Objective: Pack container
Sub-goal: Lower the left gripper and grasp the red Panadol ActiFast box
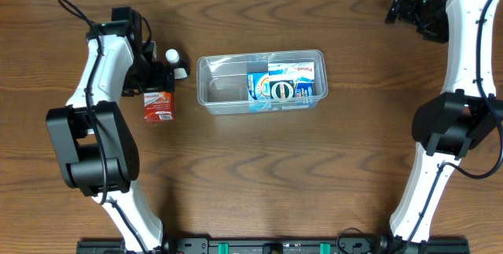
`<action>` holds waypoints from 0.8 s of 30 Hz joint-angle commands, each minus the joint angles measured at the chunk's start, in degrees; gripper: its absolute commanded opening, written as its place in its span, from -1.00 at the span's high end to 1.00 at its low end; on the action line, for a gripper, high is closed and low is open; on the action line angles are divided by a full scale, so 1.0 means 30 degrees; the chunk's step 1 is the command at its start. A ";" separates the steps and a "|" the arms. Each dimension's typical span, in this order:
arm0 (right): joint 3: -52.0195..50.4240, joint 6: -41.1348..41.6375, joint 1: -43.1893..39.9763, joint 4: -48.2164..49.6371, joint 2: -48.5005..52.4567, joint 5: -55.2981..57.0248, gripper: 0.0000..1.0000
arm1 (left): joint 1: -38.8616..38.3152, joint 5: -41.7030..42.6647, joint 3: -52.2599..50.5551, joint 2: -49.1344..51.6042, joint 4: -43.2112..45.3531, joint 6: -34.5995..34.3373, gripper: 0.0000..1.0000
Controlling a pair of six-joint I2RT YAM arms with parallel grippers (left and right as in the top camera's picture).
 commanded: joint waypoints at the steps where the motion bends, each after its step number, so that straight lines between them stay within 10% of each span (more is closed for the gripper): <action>1: 0.0328 -0.0168 0.0015 -0.0007 -0.0095 -0.0138 -0.98 | 0.0036 0.0204 -0.1071 0.0168 0.0328 0.0036 -0.96; 24: 0.0328 -0.0168 0.0015 -0.0007 -0.0095 -0.0138 -0.98 | 0.0029 0.0189 -0.4014 0.0168 0.4677 -0.0036 -0.96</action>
